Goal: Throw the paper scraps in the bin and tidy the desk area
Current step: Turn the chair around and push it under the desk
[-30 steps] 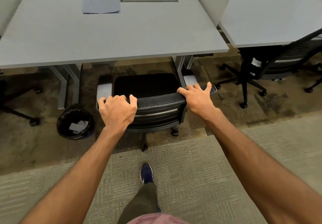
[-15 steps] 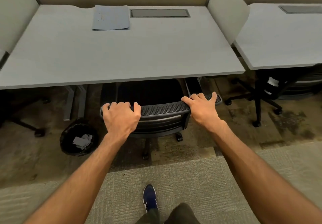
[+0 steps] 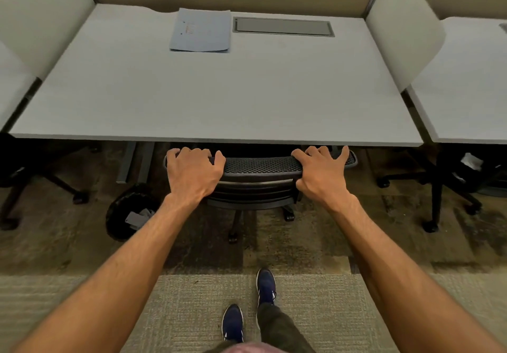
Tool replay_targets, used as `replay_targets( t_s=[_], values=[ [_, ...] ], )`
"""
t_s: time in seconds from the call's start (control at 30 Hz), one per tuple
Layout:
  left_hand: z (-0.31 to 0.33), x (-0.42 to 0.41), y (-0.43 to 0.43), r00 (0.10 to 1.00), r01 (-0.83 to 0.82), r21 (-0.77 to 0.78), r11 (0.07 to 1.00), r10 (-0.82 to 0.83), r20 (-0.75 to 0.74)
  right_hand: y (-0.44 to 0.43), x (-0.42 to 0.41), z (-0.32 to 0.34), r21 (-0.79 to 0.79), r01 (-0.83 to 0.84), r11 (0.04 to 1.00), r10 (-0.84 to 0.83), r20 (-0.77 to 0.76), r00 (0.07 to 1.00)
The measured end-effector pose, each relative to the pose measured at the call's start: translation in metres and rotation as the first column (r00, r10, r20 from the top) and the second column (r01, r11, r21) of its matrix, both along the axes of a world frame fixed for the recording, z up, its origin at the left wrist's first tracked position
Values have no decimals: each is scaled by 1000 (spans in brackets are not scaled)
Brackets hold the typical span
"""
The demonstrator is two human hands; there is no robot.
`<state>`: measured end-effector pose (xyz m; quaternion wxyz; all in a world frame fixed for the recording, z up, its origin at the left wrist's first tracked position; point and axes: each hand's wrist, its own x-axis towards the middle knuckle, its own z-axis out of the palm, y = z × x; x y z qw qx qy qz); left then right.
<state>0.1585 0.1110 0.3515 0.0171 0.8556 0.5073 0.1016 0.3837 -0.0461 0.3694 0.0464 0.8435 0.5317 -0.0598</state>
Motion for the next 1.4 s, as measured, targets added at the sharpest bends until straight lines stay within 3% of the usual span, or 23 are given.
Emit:
replay_targets(
  t_s=[0.8,1.4],
  values=[
    [3,26,77,1000,13,27,1000,-12,-23,70,24,-3,10,-12,1000,12,15,1000],
    [6,27,76,996,39,-36,999,-42,-76,71,32,-9,69,-80,994,79,24,997]
  ],
)
